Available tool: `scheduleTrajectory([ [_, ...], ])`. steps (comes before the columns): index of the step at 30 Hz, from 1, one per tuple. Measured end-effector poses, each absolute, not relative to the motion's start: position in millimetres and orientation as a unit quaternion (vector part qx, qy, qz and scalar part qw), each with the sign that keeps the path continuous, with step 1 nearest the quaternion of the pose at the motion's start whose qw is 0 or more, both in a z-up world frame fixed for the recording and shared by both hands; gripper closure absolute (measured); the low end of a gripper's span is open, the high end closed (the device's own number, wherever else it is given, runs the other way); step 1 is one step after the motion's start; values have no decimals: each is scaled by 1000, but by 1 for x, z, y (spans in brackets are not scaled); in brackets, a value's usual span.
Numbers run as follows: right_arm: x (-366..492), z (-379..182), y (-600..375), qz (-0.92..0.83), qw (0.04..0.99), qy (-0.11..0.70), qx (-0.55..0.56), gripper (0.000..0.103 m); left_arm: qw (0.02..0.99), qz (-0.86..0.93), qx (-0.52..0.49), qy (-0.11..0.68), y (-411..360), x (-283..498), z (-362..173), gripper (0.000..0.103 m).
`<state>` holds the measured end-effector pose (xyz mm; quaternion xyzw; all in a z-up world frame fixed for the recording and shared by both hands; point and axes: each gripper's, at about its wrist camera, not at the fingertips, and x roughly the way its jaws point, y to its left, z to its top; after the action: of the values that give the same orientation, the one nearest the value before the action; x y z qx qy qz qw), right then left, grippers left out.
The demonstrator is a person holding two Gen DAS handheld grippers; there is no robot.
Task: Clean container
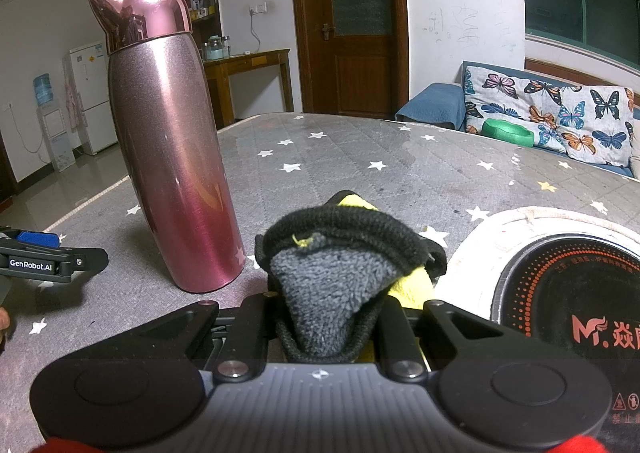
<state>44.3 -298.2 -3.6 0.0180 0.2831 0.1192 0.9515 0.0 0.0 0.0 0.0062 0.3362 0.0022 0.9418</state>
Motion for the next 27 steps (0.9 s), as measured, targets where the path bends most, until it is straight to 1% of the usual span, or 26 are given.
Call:
scheduleTrajectory([
  [27,45,-4,-298,120,951,283,20,89,942,2,6,336,0,0,0,0],
])
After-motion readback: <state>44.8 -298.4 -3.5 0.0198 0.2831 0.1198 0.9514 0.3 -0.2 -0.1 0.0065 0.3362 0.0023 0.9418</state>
